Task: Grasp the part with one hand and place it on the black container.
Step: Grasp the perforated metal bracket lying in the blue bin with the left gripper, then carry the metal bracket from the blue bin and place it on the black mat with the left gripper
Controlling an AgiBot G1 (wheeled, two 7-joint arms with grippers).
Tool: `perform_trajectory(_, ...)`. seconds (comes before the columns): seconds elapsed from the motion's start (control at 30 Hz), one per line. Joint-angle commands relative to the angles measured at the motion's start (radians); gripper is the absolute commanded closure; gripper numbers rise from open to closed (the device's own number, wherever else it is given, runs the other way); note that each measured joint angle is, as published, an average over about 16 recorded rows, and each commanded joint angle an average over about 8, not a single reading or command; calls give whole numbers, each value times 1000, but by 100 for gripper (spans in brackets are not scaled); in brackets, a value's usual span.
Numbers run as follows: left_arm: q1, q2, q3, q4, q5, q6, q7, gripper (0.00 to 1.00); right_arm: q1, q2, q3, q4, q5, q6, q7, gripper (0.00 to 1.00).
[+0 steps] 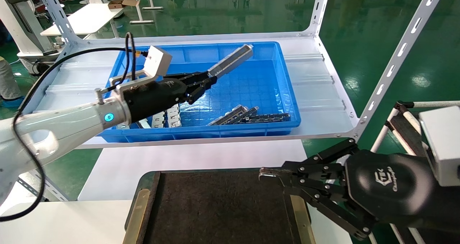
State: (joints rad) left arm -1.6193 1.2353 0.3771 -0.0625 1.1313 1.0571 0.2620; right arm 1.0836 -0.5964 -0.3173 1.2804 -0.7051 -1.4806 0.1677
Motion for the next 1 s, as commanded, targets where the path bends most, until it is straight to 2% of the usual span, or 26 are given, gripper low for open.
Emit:
perform_trajectory(0.03, 5, -22, -5, -7, -10, 96, -6, 100, 0, 0, 0, 0, 0, 0, 0, 100)
perform_trajectory(0.33, 43, -79, -2, -13, -13, 302, -29, 100, 0, 0, 0, 0, 0, 0, 0, 100)
perform_trajectory(0.7, 116, -112, -10, -55, -33, 456, -70, 100, 0, 0, -1, 0, 1, 0, 0, 100)
perform_trajectory(1.0, 252, -132, -10, -214, -71, 526, -148, 100, 0, 0, -1, 0, 1, 0, -1, 100)
